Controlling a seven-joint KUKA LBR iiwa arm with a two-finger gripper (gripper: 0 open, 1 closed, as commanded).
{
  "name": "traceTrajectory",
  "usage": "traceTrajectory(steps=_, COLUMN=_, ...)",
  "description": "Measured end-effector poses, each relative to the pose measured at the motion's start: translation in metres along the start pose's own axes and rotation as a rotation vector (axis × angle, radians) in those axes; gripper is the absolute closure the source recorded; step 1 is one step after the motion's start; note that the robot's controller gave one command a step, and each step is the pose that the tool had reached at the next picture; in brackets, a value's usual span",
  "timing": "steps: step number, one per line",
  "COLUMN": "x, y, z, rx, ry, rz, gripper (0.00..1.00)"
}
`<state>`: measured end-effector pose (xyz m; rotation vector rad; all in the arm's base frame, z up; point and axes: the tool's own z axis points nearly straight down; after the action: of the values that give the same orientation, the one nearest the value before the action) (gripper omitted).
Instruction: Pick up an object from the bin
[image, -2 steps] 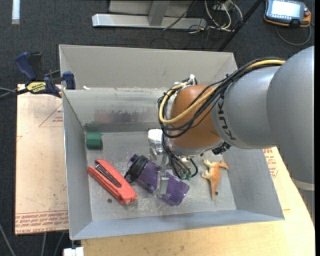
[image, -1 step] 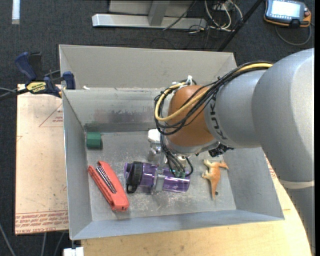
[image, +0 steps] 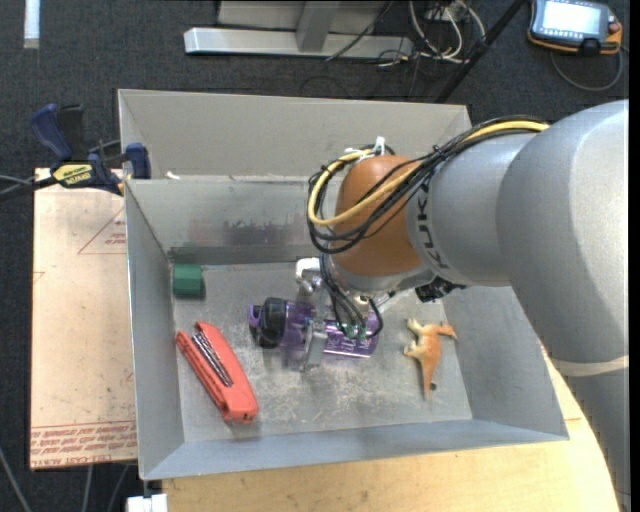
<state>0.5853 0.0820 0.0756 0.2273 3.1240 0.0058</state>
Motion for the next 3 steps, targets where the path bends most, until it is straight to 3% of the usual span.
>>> traceTrajectory(steps=2, x=0.0008, y=0.0000, z=0.0001, rx=0.000, ry=0.002, rz=0.000, gripper=0.00)
traceTrajectory(steps=3, x=0.0010, y=0.0000, z=0.0004, rx=0.000, ry=0.003, rz=0.001, gripper=1.00)
